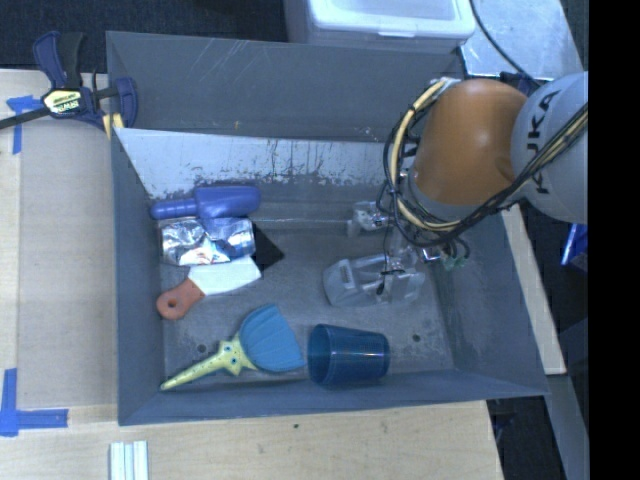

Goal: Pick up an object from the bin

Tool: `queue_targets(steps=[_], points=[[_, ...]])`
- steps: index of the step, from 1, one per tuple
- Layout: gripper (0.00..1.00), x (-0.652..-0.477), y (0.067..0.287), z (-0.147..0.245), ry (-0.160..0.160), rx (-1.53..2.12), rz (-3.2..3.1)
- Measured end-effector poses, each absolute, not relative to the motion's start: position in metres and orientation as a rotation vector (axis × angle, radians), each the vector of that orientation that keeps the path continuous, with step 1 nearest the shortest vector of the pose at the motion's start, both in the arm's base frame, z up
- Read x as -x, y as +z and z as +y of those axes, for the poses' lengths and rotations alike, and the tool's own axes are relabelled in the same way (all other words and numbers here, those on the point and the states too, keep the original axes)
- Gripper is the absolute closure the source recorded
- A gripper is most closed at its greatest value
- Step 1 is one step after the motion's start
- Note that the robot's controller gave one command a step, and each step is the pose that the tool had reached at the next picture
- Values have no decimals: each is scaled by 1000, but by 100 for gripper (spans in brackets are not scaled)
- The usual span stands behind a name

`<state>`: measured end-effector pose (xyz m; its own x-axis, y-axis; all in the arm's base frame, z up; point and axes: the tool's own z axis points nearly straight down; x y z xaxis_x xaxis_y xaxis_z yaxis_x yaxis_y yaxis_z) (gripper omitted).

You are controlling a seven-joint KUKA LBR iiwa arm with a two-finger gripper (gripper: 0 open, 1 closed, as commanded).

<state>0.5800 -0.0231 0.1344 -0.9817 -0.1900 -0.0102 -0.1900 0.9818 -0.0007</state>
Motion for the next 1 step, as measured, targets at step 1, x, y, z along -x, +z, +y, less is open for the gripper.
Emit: queue_targets(steps=[1], points=[[0, -573, 67, -26, -1, 159, 3138]])
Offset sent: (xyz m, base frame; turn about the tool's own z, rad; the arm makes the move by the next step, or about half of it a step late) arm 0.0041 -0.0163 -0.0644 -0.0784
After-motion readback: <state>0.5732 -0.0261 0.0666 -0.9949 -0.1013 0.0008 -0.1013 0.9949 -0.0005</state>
